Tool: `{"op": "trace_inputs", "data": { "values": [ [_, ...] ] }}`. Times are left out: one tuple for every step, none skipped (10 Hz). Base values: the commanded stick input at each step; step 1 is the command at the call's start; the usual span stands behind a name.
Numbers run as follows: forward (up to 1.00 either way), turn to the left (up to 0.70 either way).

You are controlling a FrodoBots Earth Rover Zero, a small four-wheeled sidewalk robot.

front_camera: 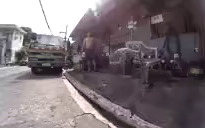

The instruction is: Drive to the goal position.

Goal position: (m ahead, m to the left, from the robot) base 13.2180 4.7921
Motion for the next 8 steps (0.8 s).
{"op": "trace_inputs", "data": {
  "values": [
    [0.7, 0.27],
    [0.7, 0.14],
    [0.7, 0.0],
    [0.7, 0.0],
    [0.7, 0.0],
    [0.7, 0.11],
    [0.7, 0.27],
    [0.7, 0.27]
  ]
}}
